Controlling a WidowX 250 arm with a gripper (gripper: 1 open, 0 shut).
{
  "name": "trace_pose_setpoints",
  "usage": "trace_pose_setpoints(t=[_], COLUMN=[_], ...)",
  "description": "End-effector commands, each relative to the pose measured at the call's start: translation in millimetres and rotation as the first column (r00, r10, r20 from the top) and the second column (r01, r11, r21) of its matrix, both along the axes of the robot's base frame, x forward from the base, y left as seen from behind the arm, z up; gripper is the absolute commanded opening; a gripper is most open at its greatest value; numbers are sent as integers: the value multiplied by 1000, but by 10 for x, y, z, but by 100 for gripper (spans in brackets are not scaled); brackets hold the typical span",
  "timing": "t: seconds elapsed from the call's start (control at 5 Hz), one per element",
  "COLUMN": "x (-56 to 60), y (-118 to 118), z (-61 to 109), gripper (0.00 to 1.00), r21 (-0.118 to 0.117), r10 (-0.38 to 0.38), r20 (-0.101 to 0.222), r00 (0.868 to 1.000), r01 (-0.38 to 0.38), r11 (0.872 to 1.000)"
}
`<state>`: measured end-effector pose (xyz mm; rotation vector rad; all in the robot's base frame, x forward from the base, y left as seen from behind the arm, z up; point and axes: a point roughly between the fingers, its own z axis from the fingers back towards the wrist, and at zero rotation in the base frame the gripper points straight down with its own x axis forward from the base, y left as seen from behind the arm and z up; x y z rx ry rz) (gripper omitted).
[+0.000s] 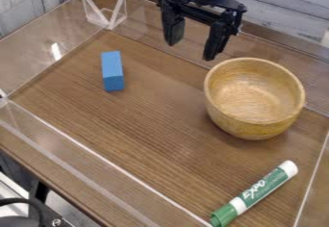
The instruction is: Put the blue block in the brown bowl
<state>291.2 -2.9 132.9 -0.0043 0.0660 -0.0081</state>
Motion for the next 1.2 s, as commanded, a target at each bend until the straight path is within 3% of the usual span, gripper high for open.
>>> trace_pose_setpoints(t=[0.0,0.2,0.6,1.0], x=[-15,-43,-122,-128], y=[55,278,908,974], z=[-54,-35,-56,-174], gripper=[100,100,100,100], r21=[1,1,9,12], r10=[20,90,228,267], r20=[-15,-3,46,38], r00=[1000,996,972,963], r01=[-20,-90,-229,-267], r11=[1000,996,973,963])
